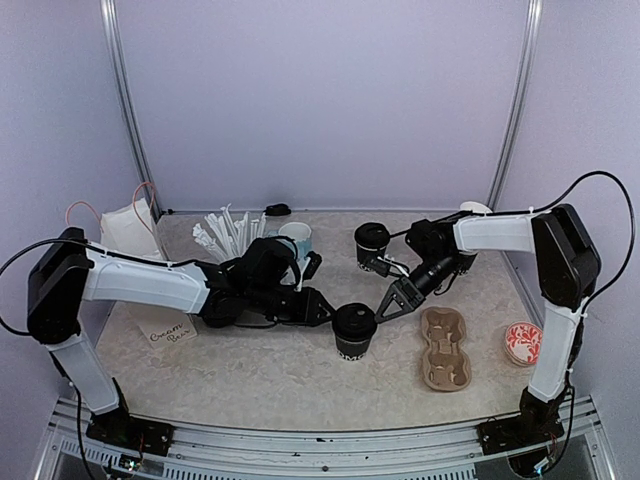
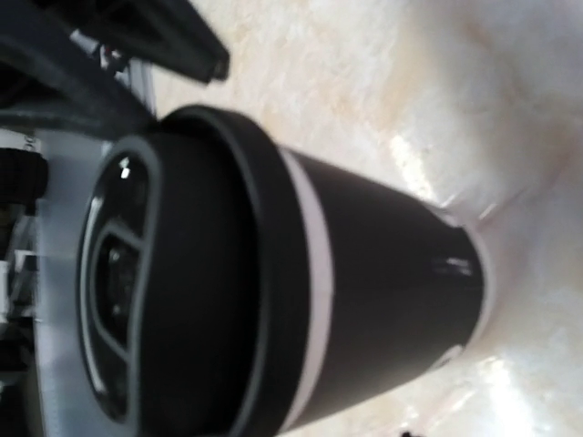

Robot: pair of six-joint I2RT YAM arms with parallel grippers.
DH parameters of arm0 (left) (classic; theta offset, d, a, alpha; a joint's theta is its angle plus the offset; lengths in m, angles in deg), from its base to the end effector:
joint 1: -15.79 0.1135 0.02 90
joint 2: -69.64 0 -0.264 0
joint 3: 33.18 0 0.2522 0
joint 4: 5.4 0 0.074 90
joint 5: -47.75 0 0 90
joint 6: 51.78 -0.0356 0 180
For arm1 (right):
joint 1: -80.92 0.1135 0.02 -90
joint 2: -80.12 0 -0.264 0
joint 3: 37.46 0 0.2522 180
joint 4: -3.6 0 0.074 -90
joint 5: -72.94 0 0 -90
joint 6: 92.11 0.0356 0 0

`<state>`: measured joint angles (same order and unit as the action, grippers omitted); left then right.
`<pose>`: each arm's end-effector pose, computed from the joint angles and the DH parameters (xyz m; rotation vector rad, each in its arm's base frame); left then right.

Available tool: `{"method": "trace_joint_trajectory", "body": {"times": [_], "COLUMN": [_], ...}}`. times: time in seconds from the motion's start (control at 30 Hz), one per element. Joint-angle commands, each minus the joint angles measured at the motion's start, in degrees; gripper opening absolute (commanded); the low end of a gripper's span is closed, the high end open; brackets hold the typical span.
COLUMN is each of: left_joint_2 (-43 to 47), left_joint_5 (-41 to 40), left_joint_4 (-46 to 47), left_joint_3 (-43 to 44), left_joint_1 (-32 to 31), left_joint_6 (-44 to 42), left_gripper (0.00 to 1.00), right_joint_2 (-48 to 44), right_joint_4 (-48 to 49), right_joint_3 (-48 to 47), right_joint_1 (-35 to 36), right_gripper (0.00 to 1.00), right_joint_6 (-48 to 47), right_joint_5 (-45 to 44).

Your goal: Pack the takeout coffee

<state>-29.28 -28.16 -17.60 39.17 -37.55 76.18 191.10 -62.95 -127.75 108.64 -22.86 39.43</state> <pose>0.2146 -0.3029 0.1935 0.4763 2.4321 -1.0619 0.3004 0.1914 0.1773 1.1627 -2.4962 -1.4805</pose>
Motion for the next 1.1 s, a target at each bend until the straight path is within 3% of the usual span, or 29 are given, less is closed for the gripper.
{"method": "trace_joint_trajectory", "body": {"times": [0.0, 0.23, 0.5, 0.83, 1.07], "left_joint_2": [-7.0, -9.1, -5.2, 2.6, 4.4], "left_joint_5": [-7.2, -7.6, -8.2, -8.5, -3.5], "left_joint_4": [-13.4, -12.0, -8.3, -5.3, -6.4], "left_joint_3": [-0.3, 6.9, 8.6, 7.7, 3.6], "left_joint_1": [0.7, 0.5, 0.3, -0.1, -0.5], "left_joint_6": [-5.6, -9.5, -11.5, -11.7, -6.8], "left_gripper": [0.27, 0.27, 0.35, 0.46, 0.46], "right_joint_2": [5.1, 1.0, -4.3, -5.1, -3.4], "right_joint_4": [2.1, 0.9, 0.7, -0.8, -0.8], "right_joint_3": [3.8, 4.5, 5.8, 3.5, 1.4], "right_joint_1": [1.3, 2.2, 2.0, -0.8, -2.1], "right_gripper": [0.49, 0.48, 0.53, 0.53, 0.49], "right_joint_6": [1.1, -1.9, -3.7, -4.4, -3.7], "right_joint_5": [-8.4, -3.6, -1.3, -1.3, -1.3]}}
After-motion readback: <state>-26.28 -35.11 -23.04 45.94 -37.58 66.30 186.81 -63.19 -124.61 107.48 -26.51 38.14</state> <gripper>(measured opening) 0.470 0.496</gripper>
